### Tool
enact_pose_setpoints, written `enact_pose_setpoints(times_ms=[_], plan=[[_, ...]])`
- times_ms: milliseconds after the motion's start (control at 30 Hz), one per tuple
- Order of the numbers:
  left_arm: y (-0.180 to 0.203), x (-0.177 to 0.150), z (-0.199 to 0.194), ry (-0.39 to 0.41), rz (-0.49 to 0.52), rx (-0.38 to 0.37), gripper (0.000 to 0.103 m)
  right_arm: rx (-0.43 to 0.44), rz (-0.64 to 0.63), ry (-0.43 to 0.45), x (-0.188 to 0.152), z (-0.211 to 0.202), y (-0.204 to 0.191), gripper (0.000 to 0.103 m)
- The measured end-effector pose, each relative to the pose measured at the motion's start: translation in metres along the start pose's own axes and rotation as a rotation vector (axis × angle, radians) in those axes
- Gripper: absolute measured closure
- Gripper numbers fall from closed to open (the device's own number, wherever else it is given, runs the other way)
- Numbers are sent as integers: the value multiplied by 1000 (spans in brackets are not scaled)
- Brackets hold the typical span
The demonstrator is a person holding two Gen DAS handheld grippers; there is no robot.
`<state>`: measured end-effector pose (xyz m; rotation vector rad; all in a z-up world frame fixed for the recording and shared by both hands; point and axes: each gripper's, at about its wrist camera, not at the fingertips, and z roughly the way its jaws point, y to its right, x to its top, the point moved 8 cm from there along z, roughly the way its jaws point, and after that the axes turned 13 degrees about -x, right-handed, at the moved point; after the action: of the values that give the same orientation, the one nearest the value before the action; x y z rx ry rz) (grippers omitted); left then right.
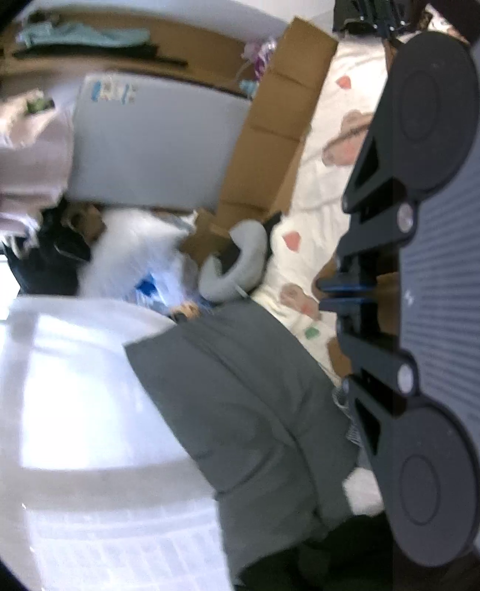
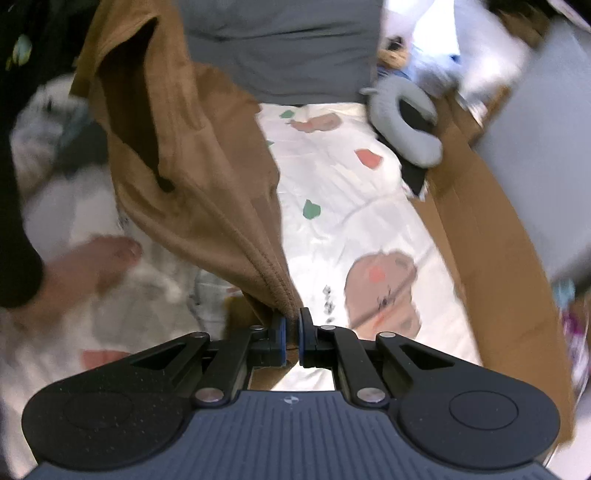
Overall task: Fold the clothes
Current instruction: 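Lift the brown shirt up with both grippers, letting it hang open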
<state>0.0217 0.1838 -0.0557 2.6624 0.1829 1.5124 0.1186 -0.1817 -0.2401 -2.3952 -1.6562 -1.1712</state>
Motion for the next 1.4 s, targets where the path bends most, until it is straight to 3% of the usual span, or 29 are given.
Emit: enact_pose_setpoints(times_ms=[167, 400, 767, 1133, 1400], plan=[[37, 34, -21, 56, 46, -59, 100, 4, 53, -29, -27, -47, 8, 99], [84, 69, -41, 115, 87, -154, 100, -65, 94, -61, -54, -93, 40, 99], [139, 118, -81, 232, 165, -261, 100, -193, 124, -42, -59, -174, 75, 99], [170, 175, -133, 381, 221, -311, 100, -338, 225, 33, -47, -251, 101, 99], [170, 184, -110, 355, 226, -295, 100, -364, 317, 55, -51, -247, 116, 99]])
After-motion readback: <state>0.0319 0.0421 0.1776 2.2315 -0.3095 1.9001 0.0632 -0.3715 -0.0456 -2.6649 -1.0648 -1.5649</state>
